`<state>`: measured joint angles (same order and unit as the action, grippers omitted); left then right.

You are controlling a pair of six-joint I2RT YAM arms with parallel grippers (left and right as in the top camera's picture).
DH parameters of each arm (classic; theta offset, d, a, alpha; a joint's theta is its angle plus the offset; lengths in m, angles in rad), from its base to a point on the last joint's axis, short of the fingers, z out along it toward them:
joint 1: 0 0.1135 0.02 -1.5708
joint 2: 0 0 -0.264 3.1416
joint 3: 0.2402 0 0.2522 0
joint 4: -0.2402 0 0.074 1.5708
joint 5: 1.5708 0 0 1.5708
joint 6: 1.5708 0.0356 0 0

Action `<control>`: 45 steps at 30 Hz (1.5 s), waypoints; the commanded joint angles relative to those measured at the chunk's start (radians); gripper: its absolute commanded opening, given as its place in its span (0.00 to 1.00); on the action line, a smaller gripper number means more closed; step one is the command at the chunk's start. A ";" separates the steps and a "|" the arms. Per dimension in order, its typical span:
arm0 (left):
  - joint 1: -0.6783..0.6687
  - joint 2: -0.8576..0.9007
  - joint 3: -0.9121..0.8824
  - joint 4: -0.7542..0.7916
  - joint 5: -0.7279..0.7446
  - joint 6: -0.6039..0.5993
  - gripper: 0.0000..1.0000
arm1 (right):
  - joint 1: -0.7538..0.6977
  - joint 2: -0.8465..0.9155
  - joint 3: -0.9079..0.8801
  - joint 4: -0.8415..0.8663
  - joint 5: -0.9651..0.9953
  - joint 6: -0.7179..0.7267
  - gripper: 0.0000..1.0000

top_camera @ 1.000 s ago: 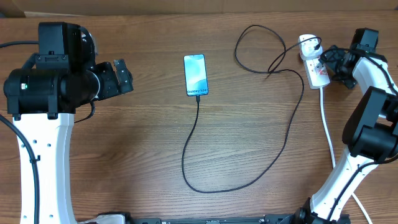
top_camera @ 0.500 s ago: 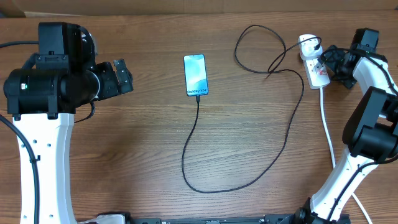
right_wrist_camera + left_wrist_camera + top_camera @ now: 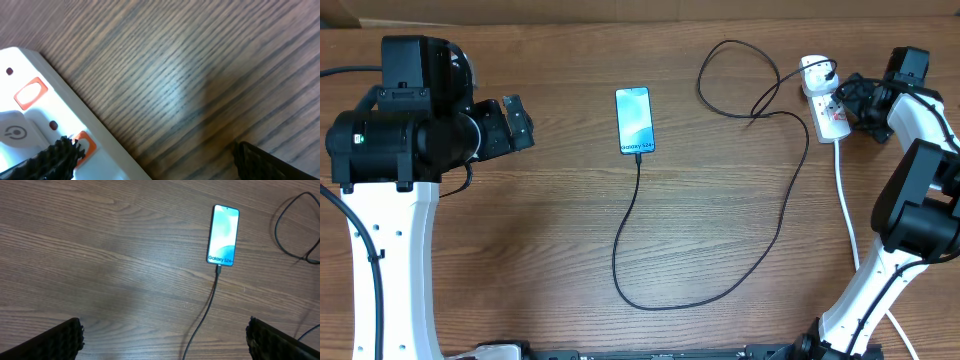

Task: Plug charger to phone and switch on socket

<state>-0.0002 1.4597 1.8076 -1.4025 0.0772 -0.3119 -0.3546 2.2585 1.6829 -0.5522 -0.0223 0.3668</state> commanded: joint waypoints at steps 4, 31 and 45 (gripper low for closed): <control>-0.006 -0.008 0.003 0.000 -0.006 -0.010 1.00 | 0.002 -0.024 -0.021 0.023 -0.068 -0.005 1.00; -0.006 -0.008 0.003 0.000 -0.007 -0.010 1.00 | 0.002 -0.023 -0.042 0.000 -0.039 -0.010 1.00; -0.006 -0.008 0.003 0.000 -0.007 -0.010 1.00 | -0.047 -0.046 0.017 0.008 -0.024 -0.002 1.00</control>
<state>-0.0002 1.4597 1.8076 -1.4025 0.0772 -0.3119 -0.3717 2.2524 1.6703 -0.5426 -0.0673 0.3630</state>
